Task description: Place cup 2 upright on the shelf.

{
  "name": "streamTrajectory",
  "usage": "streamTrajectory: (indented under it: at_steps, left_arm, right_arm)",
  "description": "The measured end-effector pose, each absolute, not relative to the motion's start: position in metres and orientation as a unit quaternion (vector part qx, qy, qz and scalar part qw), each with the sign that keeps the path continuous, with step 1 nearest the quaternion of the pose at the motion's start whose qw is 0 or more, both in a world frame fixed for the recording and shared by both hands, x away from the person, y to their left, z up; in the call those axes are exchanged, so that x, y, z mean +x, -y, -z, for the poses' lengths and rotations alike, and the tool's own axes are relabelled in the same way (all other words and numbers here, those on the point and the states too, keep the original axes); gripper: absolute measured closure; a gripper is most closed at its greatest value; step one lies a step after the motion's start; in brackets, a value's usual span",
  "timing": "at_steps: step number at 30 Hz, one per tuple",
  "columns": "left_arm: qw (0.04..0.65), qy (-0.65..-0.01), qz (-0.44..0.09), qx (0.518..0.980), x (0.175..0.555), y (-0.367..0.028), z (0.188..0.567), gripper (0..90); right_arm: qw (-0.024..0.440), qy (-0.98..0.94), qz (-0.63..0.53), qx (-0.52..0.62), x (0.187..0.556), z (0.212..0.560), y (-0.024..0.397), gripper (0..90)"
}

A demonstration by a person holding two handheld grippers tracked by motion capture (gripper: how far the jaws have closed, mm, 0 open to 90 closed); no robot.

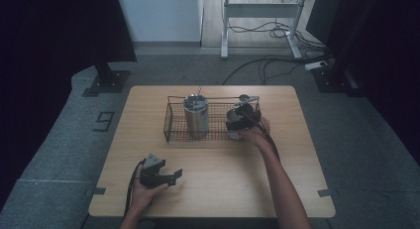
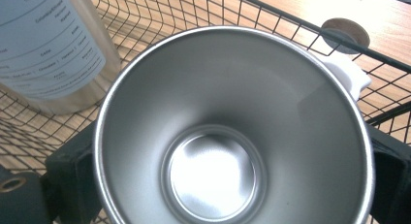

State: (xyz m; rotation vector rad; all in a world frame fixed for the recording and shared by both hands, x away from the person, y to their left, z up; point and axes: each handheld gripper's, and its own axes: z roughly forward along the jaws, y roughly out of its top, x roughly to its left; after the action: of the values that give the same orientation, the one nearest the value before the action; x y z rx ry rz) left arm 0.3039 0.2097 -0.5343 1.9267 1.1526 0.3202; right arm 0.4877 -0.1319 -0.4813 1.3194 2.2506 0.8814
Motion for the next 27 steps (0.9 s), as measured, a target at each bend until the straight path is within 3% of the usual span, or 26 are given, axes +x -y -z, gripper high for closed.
streamTrajectory:
  at_steps: [27]
  left_arm:
    - [0.430,-0.461,-0.124,0.766,0.303,-0.210,0.533,14.8]
  right_arm:
    - [0.192,-0.779,-0.341,0.489,0.471,0.467,0.145,0.0]
